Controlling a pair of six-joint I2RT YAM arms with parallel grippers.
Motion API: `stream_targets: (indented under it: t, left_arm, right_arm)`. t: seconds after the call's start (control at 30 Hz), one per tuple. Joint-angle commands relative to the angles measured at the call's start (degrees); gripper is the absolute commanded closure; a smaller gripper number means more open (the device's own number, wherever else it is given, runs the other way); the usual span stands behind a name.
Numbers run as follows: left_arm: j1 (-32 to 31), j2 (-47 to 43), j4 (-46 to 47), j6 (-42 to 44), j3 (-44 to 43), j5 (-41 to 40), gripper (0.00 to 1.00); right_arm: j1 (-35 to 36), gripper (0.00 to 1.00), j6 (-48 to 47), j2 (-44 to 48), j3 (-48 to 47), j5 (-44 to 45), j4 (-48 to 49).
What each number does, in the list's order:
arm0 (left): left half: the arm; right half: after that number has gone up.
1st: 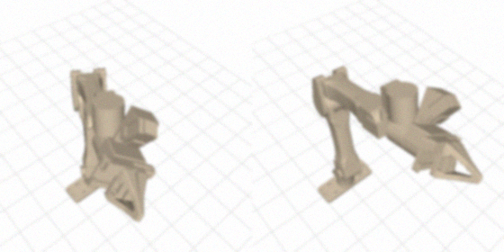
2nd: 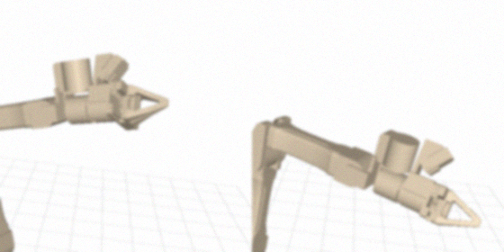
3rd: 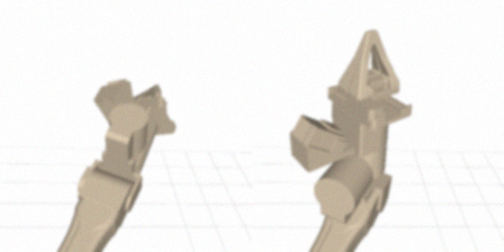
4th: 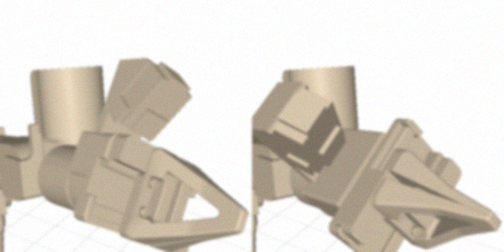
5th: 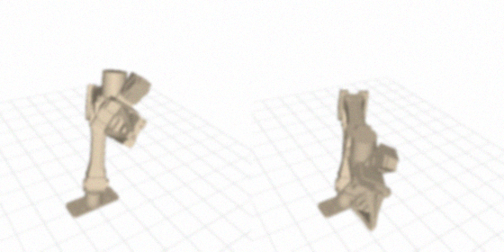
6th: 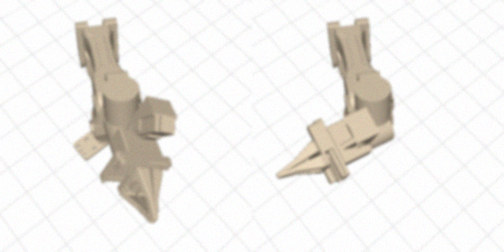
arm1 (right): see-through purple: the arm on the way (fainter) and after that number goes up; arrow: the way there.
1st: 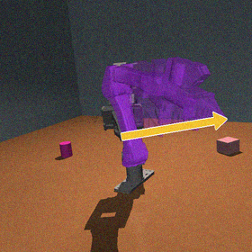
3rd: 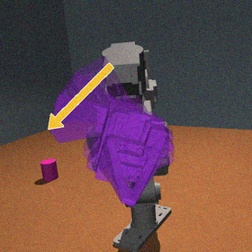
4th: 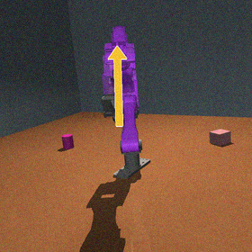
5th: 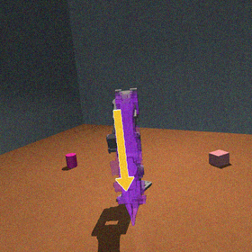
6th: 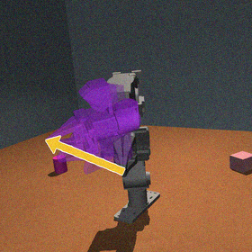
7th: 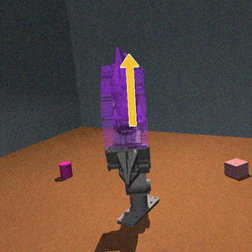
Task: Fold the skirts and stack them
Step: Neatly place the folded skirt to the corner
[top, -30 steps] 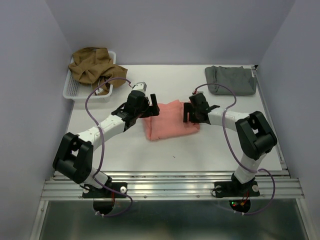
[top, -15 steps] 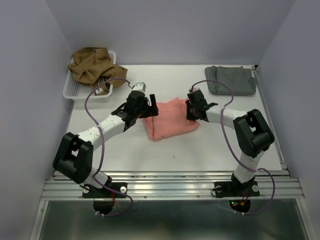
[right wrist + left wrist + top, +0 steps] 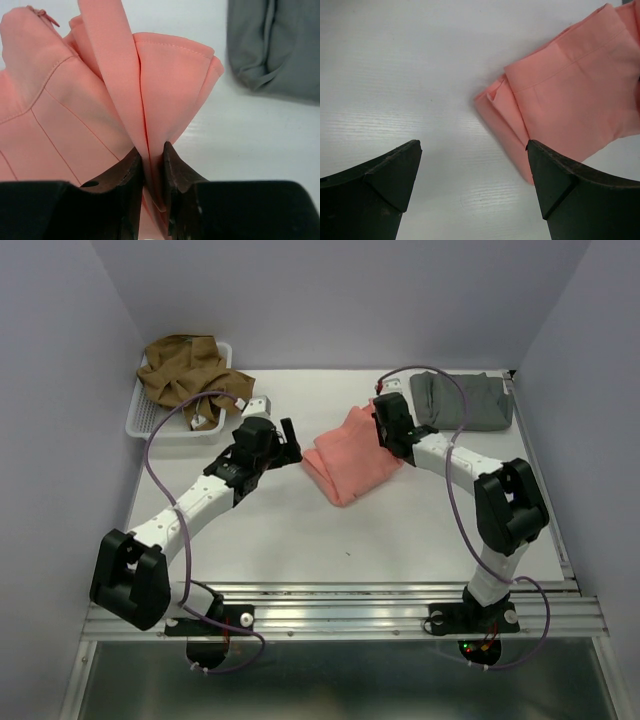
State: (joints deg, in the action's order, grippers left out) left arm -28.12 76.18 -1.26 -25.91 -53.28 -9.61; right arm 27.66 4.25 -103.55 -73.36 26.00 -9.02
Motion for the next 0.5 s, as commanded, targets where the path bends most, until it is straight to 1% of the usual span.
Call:
stream_targets:
  t: [0.0, 0.07, 0.23, 0.47]
  left_arm:
    - [1.0, -1.7, -1.6, 0.0, -1.7, -2.8, 0.01]
    - [1.2, -1.7, -2.1, 0.0, -2.2, -3.4, 0.01]
    - [2.2, -1.8, -3.3, 0.3, -3.1, -4.5, 0.01]
    - [3.2, 0.6, -3.9, 0.6, -5.6, -4.9, 0.01]
  right_arm:
    - [-1.1, 0.99, -4.4, -1.5, -7.9, 7.6, 3.8]
    - [-1.8, 0.99, -5.9, -2.8, -11.3, 8.6, 3.6]
    - [-6.5, 0.99, -5.3, -5.5, -17.8, 7.0, 1.3]
    - [-11.0, 0.99, -9.1, -10.3, -26.3, 6.8, 1.4]
